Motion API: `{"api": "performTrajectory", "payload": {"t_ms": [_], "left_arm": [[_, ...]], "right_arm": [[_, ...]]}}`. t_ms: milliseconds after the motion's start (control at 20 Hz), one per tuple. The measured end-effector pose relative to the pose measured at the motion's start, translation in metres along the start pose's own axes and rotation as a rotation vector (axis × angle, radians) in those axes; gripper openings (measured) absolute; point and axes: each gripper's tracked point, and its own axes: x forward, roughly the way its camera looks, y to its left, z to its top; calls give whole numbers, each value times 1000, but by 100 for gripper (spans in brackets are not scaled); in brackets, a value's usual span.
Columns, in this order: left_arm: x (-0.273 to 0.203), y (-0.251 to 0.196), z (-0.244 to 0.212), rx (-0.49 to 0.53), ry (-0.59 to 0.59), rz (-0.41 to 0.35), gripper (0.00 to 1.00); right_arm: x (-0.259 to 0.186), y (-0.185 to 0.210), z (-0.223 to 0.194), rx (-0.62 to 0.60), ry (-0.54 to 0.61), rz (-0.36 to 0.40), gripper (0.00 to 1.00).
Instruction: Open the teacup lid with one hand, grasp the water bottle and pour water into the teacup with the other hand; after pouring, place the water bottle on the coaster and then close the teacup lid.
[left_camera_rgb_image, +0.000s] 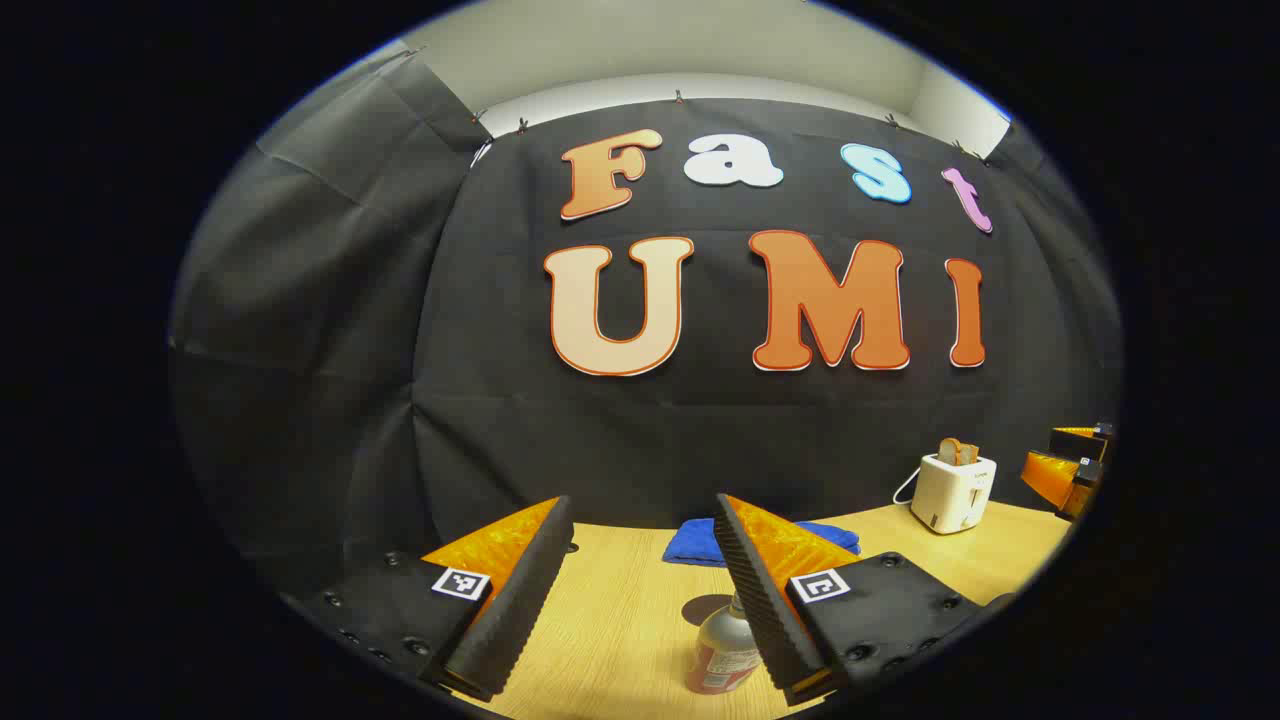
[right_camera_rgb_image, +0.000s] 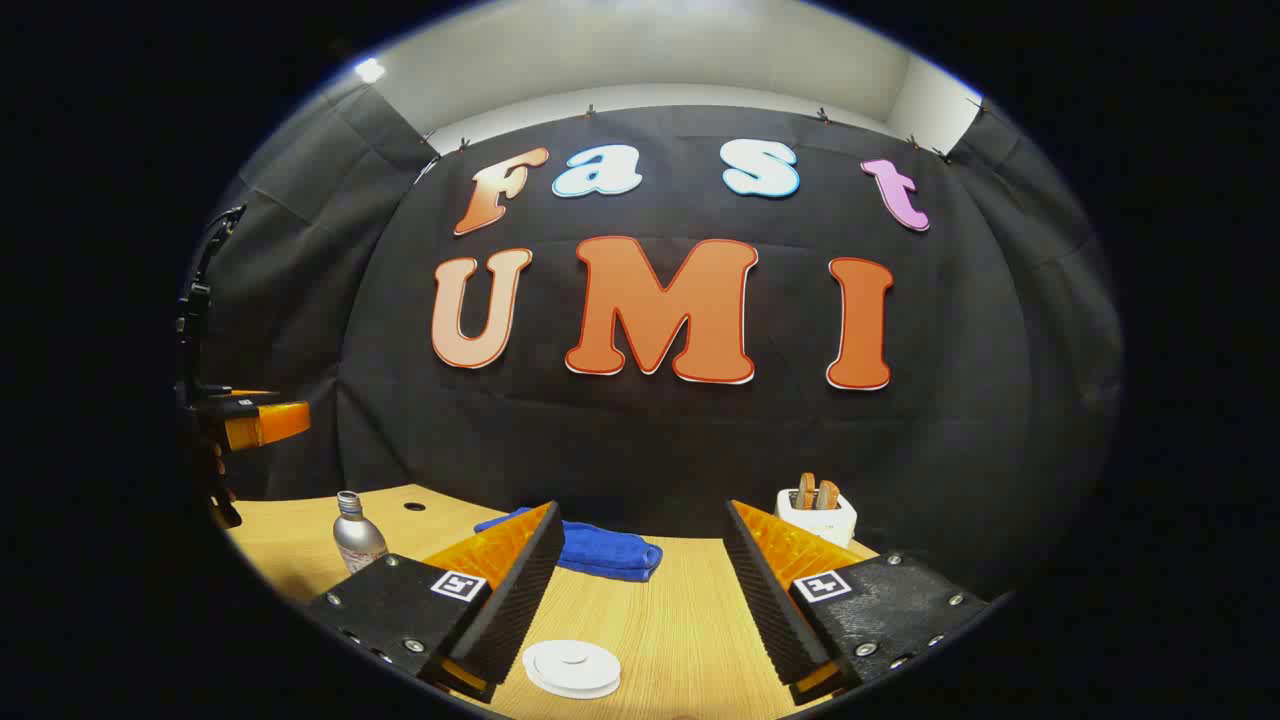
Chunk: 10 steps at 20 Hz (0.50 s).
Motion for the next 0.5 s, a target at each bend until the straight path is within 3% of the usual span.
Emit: {"api": "performTrajectory", "payload": {"t_ms": [500], "left_arm": [[1,-5,-2,5,-5,-19,94]], "right_arm": [[-4,8,-9,-17,21,37,96]]}}
